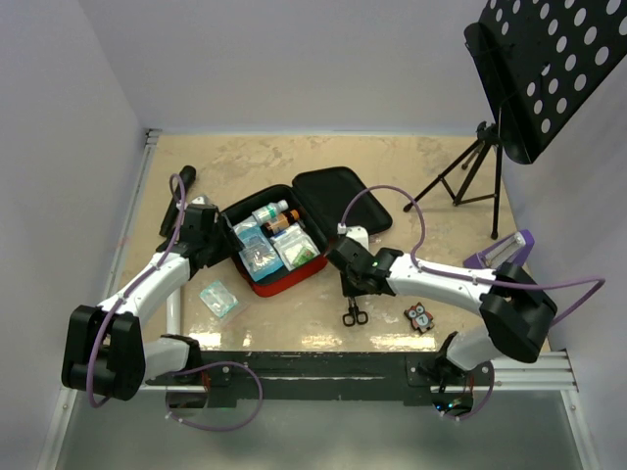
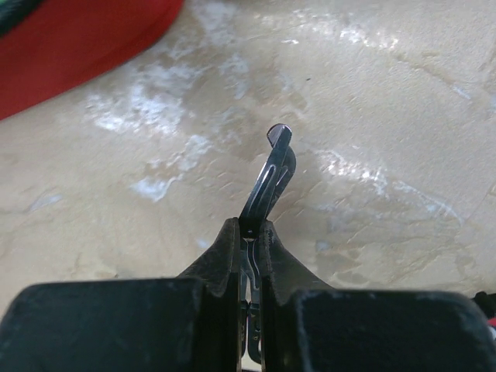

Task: Organize the medicine kit
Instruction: Pick up the scissors from the center of the board, then place the scissors in the medicine box.

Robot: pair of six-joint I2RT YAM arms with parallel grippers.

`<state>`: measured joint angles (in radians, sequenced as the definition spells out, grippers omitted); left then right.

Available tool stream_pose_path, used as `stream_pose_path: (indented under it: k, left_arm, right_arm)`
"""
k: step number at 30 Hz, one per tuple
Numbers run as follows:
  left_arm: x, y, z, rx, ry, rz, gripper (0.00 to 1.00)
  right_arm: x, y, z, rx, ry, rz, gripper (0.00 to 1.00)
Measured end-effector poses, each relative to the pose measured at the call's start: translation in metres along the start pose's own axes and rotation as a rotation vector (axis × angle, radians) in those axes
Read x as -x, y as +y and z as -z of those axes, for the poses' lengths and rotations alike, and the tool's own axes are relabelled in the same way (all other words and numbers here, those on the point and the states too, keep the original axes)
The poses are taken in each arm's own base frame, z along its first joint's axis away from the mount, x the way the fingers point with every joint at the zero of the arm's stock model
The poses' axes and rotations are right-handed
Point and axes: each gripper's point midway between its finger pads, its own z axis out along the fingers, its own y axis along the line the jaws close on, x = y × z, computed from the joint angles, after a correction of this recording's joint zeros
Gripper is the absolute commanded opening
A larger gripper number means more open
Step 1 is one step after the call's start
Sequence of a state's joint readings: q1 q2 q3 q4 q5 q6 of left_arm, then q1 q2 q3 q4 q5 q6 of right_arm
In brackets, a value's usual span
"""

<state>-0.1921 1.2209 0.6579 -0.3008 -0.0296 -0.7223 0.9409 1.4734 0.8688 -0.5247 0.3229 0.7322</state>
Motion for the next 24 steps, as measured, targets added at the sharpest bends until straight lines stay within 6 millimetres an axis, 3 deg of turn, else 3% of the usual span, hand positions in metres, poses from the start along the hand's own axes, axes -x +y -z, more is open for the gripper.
stream_pose_path:
  k: [13,16,20,24]
  left_arm:
    - [0.000,0.000,0.000,0.000,0.000,0.000,0.62]
    - [0.000,0.000,0.000,0.000,0.000,0.000,0.62]
    - [0.000,0.000,0.000,0.001,0.000,0.000,0.62]
    - [-0.001,0.001,0.000,0.003,0.003,0.000,0.62]
  right_arm:
    - [0.018,0.038,0.068,0.131,-0.062,0.005,0.00]
    - [0.033,0.054,0.087,0.173,-0.090,0.001,0.00]
    - [0.071,0.083,0.114,0.232,-0.154,-0.009,0.00]
    - [0.103,0.110,0.117,0.240,-0.203,0.012,0.00]
